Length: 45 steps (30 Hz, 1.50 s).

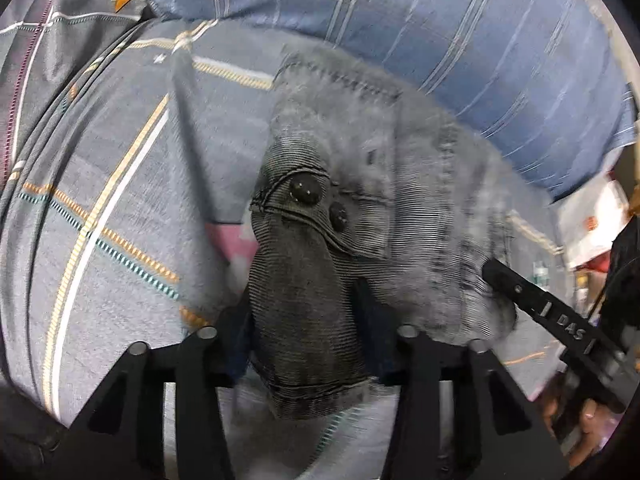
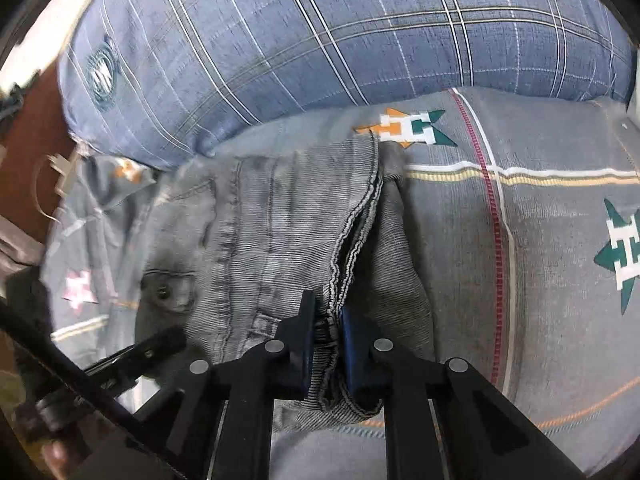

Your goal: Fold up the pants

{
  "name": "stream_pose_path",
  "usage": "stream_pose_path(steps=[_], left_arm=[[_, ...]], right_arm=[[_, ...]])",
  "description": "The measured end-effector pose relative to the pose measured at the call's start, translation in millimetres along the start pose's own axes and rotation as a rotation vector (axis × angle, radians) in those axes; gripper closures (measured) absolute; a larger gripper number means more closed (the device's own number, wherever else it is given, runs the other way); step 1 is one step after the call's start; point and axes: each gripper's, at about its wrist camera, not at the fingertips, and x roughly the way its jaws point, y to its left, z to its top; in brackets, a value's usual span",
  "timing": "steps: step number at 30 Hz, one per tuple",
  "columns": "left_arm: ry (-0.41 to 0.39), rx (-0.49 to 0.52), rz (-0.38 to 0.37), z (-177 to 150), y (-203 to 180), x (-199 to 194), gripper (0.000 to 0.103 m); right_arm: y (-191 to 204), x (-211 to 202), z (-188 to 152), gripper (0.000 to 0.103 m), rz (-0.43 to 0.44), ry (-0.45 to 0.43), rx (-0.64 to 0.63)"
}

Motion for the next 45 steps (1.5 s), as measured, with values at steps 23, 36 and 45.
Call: stream_pose_path(steps=[23,36,45], left_arm=[[-0.051,-0.023,-0.134,-20.0,37.5,-18.5,0.032],[-0.166,0.107,-0.005,-36.3,6.8,-26.8,0.031],[-0.176,0.17,0.068,-41.8,-4.0,-10.2,0.028]], right_arm=[[-69.1,-9.4,-31.7,0.033,0.14,-0.048,0.221],[-42.0,-21.6,-36.7,0.091,0.049,-0.069,0.098],[-46.6,-0.6,-33.3,0.089,-0.027,-0.003,0.085]])
